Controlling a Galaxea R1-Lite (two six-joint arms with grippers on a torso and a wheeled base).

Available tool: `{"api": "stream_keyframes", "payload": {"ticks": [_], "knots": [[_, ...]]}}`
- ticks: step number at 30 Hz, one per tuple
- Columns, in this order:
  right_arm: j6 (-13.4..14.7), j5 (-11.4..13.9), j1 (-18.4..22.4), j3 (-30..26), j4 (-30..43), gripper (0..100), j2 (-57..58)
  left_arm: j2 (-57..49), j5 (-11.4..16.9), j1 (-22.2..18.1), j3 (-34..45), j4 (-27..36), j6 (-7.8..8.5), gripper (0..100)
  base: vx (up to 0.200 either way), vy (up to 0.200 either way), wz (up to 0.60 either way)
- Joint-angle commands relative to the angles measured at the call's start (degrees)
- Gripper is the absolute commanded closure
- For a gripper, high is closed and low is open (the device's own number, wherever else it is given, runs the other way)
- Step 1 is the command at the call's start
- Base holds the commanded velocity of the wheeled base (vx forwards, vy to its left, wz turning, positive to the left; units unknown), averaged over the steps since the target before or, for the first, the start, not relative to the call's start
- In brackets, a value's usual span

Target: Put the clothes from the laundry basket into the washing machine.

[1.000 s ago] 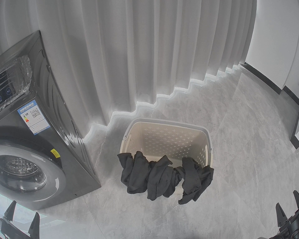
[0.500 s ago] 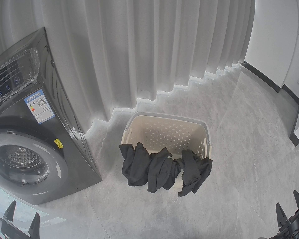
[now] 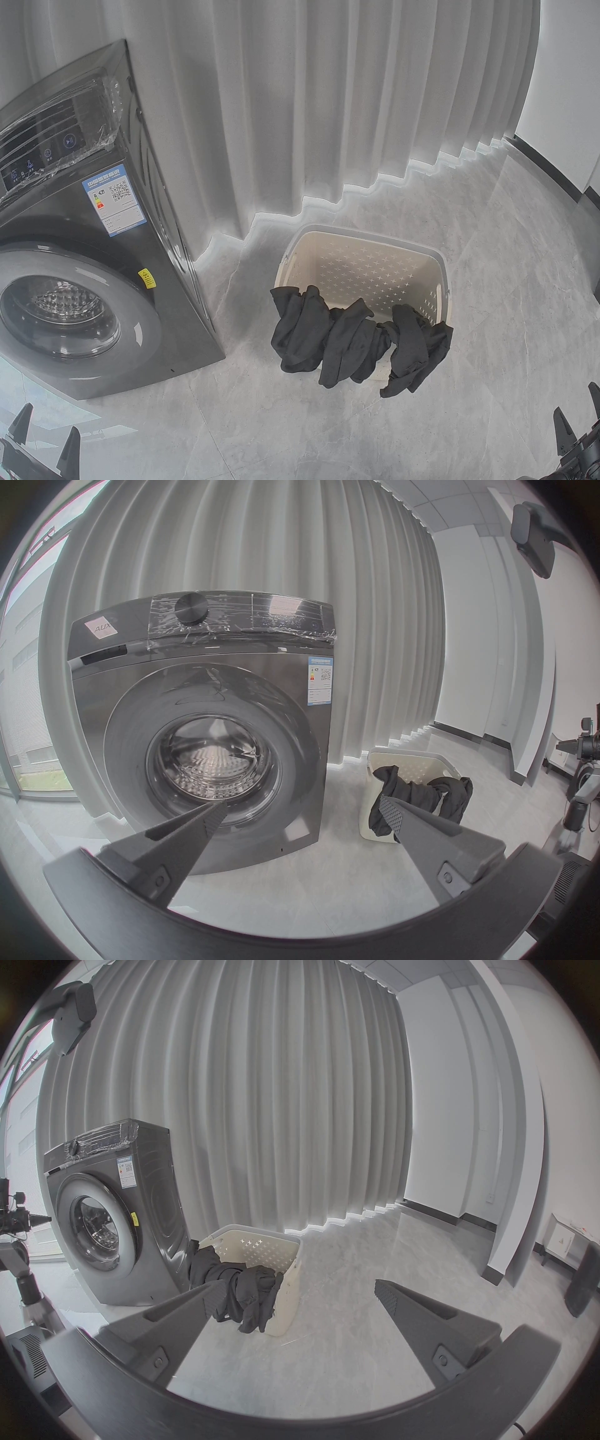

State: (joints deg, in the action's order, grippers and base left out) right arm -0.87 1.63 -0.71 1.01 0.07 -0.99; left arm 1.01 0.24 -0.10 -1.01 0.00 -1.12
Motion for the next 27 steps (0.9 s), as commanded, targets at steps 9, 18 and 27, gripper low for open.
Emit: {"api": "stream_keyframes", "payload": {"ticks": [9,18,27], "knots": [[0.0,0.0,0.0,-1.0,0.0,0,-0.1,-0.8,0.0,0.0,0.9,0.0,-0.11,0,0.0,0.0,0.0],[0.0,0.0,-0.1,-1.0,0.0,0,-0.1,-0.8,0.0,0.0,0.9,0.0,-0.11,0,0.0,0.0,0.4],[0.0,0.0,0.0,-1.0,0.0,0,-0.1,-0.8,0.0,0.0,0.9,0.0,-0.11,0,0.0,0.0,0.0]]}}
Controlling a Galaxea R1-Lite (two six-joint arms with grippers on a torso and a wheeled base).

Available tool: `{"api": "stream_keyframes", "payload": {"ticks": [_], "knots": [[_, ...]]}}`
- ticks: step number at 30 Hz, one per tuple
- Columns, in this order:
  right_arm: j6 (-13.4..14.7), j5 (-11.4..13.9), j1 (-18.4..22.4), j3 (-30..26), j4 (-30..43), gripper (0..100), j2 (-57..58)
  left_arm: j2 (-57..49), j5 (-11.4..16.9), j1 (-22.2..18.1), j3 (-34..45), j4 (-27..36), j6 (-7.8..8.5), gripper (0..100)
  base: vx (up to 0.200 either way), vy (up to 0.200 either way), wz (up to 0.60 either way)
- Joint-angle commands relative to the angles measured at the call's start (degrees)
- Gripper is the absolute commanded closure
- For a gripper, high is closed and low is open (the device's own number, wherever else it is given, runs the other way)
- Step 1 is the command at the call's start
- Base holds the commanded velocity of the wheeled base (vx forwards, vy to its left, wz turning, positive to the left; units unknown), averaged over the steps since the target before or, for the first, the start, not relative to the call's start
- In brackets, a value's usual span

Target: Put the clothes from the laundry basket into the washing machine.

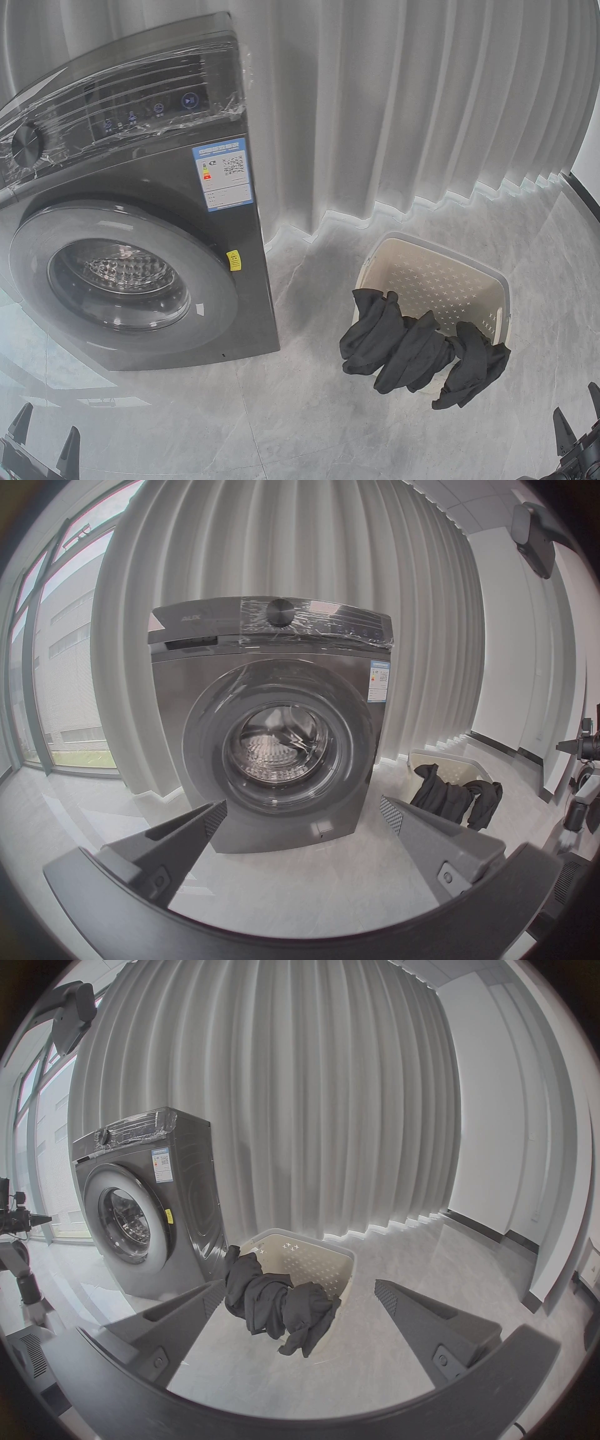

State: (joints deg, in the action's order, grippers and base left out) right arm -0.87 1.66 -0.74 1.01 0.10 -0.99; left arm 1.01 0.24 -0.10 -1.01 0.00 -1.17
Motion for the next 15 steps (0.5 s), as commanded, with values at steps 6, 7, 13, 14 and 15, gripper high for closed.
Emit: {"api": "stream_keyframes", "payload": {"ticks": [6,7,13,14,15], "knots": [[0.0,0.0,0.0,-1.0,0.0,0,-0.1,-0.8,0.0,-0.1,0.9,0.0,-0.06,0,0.0,0.0,0.4],[0.0,0.0,0.0,-1.0,0.0,0,-0.1,-0.8,0.0,0.0,0.9,0.0,-0.06,0,0.0,0.0,0.6],[0.0,0.0,0.0,-1.0,0.0,0,-0.1,-0.8,-0.2,0.0,0.9,0.0,0.03,0,0.0,0.0,0.1],[0.0,0.0,0.0,-1.0,0.0,0,-0.1,-0.8,-0.2,0.0,0.9,0.0,0.03,0,0.0,0.0,0.0],[0.0,0.0,0.0,-1.0,0.0,0,-0.1,-0.8,-0.2,0.0,0.9,0.0,0.12,0,0.0,0.0,0.0]]}}
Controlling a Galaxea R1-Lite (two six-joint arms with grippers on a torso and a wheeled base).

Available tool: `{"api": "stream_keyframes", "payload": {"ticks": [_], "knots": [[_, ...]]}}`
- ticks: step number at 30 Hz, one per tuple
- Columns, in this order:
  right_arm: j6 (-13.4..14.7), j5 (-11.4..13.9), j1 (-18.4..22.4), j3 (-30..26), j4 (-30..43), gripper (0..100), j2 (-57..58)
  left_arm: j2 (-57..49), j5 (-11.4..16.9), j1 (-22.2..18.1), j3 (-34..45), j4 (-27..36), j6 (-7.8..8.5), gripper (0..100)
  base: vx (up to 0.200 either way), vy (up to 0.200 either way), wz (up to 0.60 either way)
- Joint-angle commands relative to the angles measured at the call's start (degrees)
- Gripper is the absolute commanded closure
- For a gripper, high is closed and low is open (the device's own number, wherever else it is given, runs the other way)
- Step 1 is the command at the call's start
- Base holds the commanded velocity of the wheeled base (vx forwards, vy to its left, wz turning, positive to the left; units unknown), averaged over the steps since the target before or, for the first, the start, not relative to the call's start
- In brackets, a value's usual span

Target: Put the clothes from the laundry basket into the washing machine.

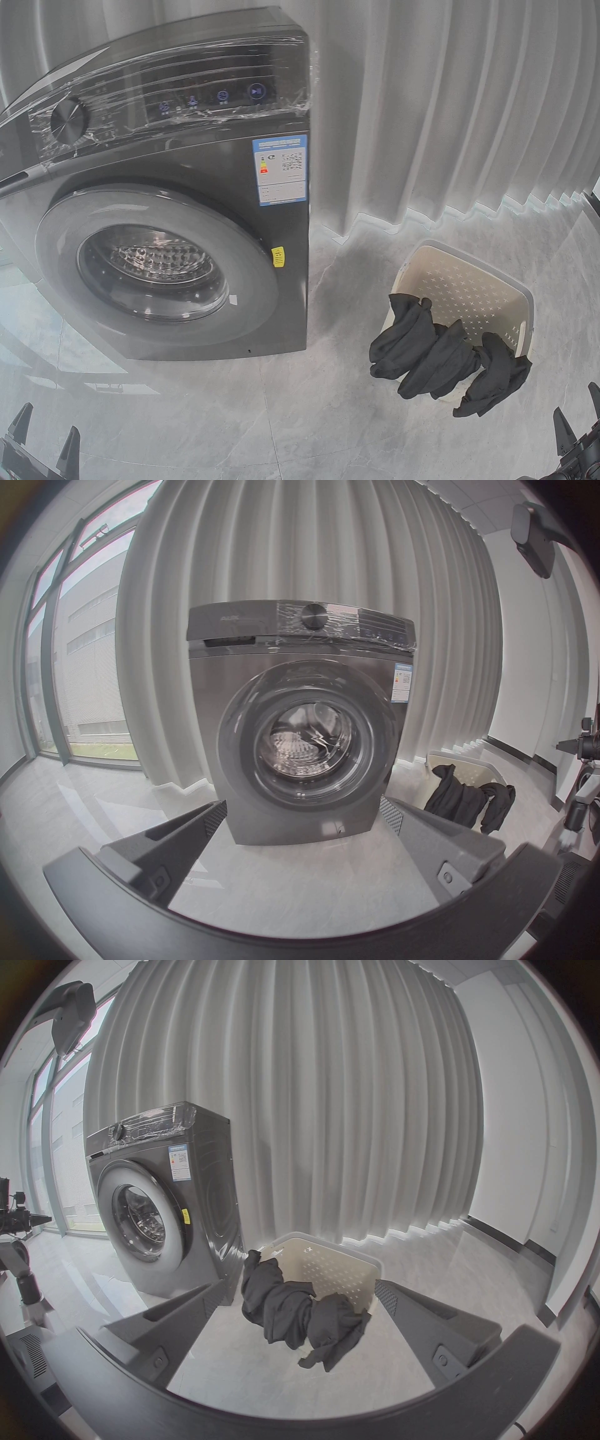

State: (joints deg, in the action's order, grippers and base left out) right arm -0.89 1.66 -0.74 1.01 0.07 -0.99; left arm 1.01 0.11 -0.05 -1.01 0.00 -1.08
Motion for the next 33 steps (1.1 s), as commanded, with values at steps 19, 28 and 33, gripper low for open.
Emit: {"api": "stream_keyframes", "payload": {"ticks": [19,28,33], "knots": [[0.0,0.0,0.0,-1.0,0.0,0,-0.1,-0.8,0.1,0.0,0.9,0.0,0.12,0,0.0,0.0,0.16],[0.0,0.0,0.0,-1.0,0.0,0,-0.1,-0.8,0.2,0.0,0.9,0.0,-0.06,0,0.0,0.089,0.0],[0.0,0.0,0.0,-1.0,0.0,0,-0.1,-0.8,0.2,0.0,0.9,0.0,-0.06,0,0.0,0.2,0.0]]}}
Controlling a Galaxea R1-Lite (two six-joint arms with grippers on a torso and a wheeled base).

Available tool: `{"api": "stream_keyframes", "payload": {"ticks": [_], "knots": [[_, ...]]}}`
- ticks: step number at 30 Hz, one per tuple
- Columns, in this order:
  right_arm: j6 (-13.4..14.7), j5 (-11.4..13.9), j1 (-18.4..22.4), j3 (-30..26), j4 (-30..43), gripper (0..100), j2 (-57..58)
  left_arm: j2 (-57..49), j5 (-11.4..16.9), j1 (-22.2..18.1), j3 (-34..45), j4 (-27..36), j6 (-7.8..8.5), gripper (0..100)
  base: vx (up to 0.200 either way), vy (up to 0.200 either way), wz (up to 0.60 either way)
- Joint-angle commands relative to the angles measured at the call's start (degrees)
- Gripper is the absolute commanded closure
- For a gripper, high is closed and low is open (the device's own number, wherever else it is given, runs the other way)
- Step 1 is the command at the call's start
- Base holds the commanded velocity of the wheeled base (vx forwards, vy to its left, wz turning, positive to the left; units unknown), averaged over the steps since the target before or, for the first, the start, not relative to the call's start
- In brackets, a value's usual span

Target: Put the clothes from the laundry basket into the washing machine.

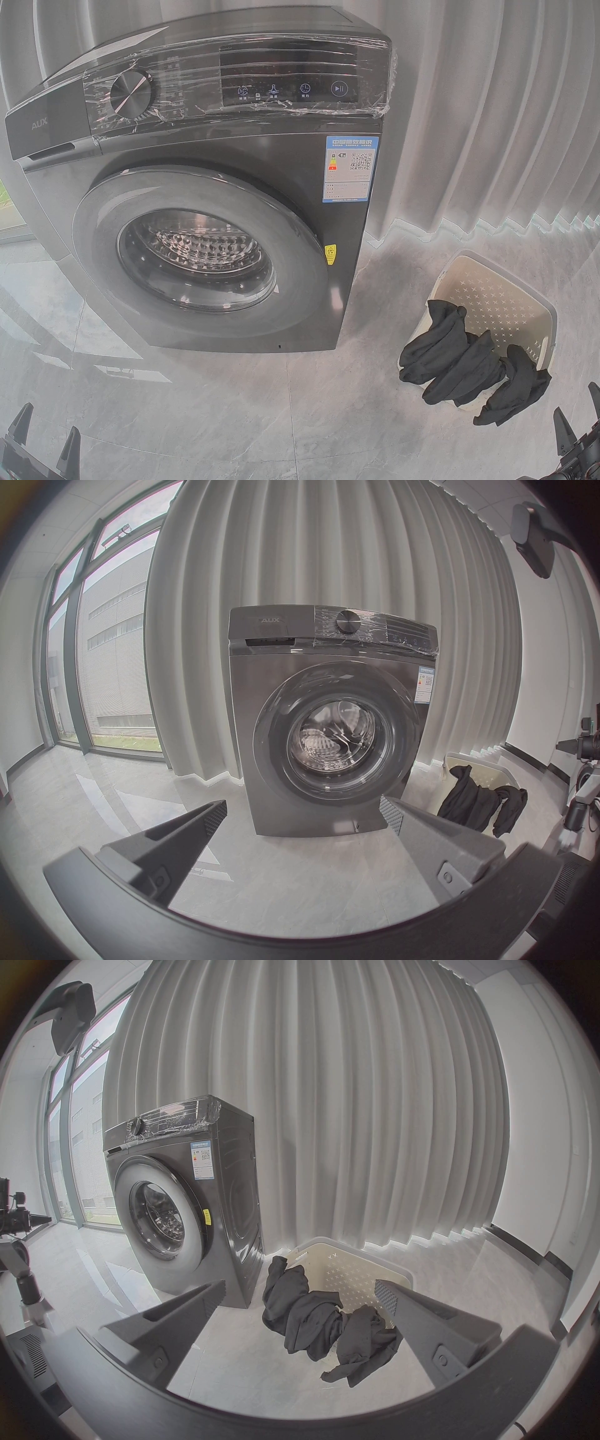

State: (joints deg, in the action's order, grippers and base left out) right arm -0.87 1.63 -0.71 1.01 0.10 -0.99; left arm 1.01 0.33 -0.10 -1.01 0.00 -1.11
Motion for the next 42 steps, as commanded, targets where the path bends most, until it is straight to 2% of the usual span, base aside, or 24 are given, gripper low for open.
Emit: {"api": "stream_keyframes", "payload": {"ticks": [1,9,16,23,29,40,42], "knots": [[0.0,0.0,-0.1,-1.0,0.0,0,-0.1,-0.8,0.0,0.0,0.9,0.0,-0.03,0,0.0,0.2,0.0],[0.0,0.0,0.0,-1.0,0.0,0,-0.1,-0.7,0.0,0.0,0.9,0.0,-0.03,0,0.0,0.0,0.0],[0.0,0.0,-0.1,-1.0,0.0,0,-0.1,-0.8,0.0,0.0,0.9,0.0,-0.03,0,0.0,0.2,0.0],[-0.1,0.0,0.0,-1.0,0.0,0,-0.1,-0.8,-0.1,0.0,0.9,0.0,-0.03,0,0.0,0.0,0.0],[-0.1,0.0,-0.1,-1.0,0.0,0,-0.1,-0.8,0.0,0.0,0.9,0.0,-0.03,0,0.0,0.0,0.6],[-0.1,0.0,0.0,-1.0,0.0,0,-0.1,-0.8,0.0,0.0,0.9,0.0,0.05,0,0.0,0.0,0.0],[-0.1,0.0,0.0,-1.0,0.0,0,-0.1,-0.8,0.0,0.0,0.9,0.0,-0.03,0,0.0,0.2,0.0]]}}
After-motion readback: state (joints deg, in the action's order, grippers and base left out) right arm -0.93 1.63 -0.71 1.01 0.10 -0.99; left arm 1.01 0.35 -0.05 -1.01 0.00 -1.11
